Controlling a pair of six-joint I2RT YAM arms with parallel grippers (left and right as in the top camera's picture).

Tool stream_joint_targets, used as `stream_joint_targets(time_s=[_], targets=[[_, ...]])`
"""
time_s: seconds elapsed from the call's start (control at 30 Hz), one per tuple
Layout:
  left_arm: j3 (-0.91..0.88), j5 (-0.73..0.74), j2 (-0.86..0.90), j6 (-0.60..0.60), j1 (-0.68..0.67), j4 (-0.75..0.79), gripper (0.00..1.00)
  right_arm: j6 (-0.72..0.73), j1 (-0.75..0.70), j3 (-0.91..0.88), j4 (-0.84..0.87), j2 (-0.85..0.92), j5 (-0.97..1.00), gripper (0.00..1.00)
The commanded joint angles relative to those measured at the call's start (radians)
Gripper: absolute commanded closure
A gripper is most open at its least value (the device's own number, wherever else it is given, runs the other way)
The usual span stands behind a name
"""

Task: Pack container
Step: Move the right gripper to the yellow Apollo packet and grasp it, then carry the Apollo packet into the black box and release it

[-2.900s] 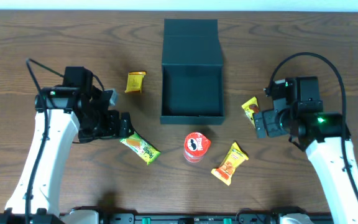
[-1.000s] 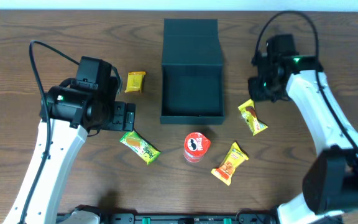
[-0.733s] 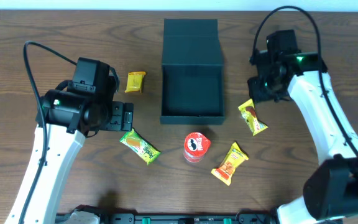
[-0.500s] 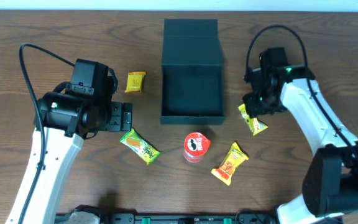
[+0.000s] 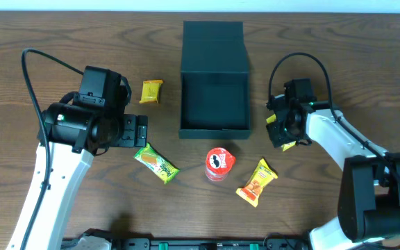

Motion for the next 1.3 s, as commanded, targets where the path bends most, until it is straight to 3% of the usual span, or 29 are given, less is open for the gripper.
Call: stream_joint_targets(time_s=[0.0, 0.3, 0.7, 1.07, 1.27], targets=[[0.022, -0.016, -0.017, -0.003, 0.001, -0.004, 0.05, 0.001, -0.011, -0.023, 0.032, 0.006, -0.001, 0.48], [0.022, -0.019, -0.046, 0.005, 0.001, -0.005, 0.04, 0.008, -0.046, -0.048, 0.077, 0.006, -0.001, 0.69], [0.022, -0.045, -0.082, 0.004, 0.001, -0.006, 0.05, 0.047, -0.046, -0.048, 0.078, 0.006, -0.002, 0.86], [0.022, -0.108, -0.099, -0.012, 0.001, -0.002, 0.05, 0.217, -0.046, -0.044, 0.016, -0.003, -0.013, 0.89], [0.072, -0.172, -0.155, -0.057, 0.001, 0.031, 0.04, 0.325, -0.045, 0.023, -0.092, -0.116, -0.055, 0.92]])
